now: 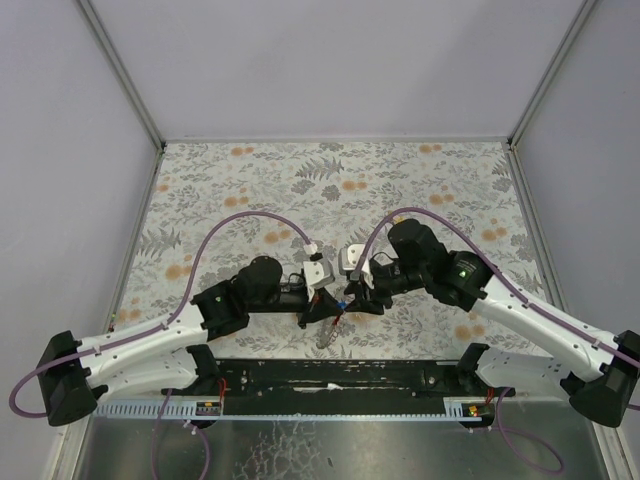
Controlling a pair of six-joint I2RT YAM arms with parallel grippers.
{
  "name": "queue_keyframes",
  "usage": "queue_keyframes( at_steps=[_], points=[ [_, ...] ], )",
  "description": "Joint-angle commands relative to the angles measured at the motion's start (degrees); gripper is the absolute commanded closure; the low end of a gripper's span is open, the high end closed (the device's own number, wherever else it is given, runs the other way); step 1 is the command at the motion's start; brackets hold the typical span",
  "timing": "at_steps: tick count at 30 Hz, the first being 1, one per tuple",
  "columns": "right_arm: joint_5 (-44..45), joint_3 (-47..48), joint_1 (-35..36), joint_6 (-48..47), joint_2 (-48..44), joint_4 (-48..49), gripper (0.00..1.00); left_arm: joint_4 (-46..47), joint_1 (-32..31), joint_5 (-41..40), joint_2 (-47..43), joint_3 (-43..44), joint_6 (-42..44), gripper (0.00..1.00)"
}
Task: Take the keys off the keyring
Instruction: Remove the key from the keyring.
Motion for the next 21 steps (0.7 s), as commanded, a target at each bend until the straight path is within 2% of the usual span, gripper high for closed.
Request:
queue_keyframes(
  at_steps=[1,8,17,21],
  points=[
    [-1.82,-0.97,-0.39,4.32,0.76,5.41,0.53,6.61,-0.38,2.32,-2.27,-0.7,1.31,1.0],
    [-2.76,-1.17,-0.4,8.09,1.33,7.9,0.58,6.75,-0.42,3.92,-1.81,-0.48,1.56,1.0],
    [-3.42,-2.34,-0.38,9.85,2.06,7.64,0.7,6.24,-0.38,3.83,-2.95,-0.56,2.11,1.0],
    [-3.71,-2.72,-0.42,9.9,2.09,7.47,0.81,6.08,-0.38,3.63,-3.35,-0.72,2.3,1.0]
  ],
)
